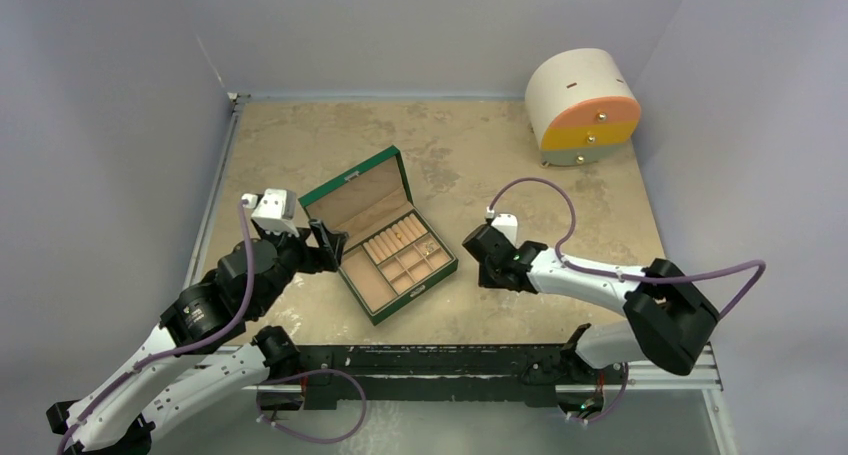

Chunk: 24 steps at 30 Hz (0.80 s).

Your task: Organize the mixed jewelry

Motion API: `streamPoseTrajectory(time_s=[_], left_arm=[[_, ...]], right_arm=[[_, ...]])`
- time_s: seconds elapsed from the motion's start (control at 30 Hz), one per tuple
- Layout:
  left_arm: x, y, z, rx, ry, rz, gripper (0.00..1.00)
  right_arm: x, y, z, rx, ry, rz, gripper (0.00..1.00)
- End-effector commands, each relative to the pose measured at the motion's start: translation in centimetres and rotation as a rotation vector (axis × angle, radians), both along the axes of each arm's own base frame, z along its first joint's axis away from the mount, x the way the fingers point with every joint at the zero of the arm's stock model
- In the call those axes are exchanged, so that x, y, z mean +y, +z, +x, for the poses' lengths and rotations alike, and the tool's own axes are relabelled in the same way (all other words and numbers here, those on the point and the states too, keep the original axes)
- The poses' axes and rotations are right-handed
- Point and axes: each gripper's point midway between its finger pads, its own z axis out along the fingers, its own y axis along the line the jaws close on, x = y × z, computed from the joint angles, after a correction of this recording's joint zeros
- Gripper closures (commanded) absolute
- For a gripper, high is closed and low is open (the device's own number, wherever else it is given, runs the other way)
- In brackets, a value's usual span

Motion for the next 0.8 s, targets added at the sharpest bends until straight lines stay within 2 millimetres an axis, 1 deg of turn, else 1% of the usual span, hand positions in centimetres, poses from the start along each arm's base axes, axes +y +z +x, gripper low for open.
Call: streamPoseTrajectory(time_s=[0.0, 0.2, 0.3, 0.37, 0.5, 0.67, 0.77], left_arm=[[-0.9, 1.6, 0.1, -0.027, -0.032, -0.041, 0.22], [-2.6, 2.8, -0.6, 0.009, -0.105, -0.108, 0.22], [-3.5, 3.0, -1.1, 0.037, -0.14, -0.146, 0.22], [-4.4, 3.2, -1.4, 0.055, -0.175, -0.175, 0.22], [-5.9, 3.4, -2.0, 0.081, -0.234, -0.249, 0.22], [-7.9, 2.6, -2.4, 0.131, -0.287, -0.322, 0.22], [-9.0, 2.4, -2.5, 0.15, -0.308, -0.396, 0.24]], right_arm=[[0.4, 2.9, 0.9, -0.072, 0.01, 0.028, 1.0], [1.0, 6.0, 1.4, -0.145, 0.068, 0.075, 1.0], [2.1, 8.3, 1.8, -0.193, 0.129, 0.113, 1.0], [2.8, 10.2, 2.0, -0.229, 0.157, 0.133, 1.0], [5.0, 14.1, 2.3, -0.306, 0.224, 0.194, 1.0], [8.6, 18.3, 1.9, -0.379, 0.326, 0.304, 1.0], [10.7, 20.0, 1.4, -0.405, 0.378, 0.34, 1.0]])
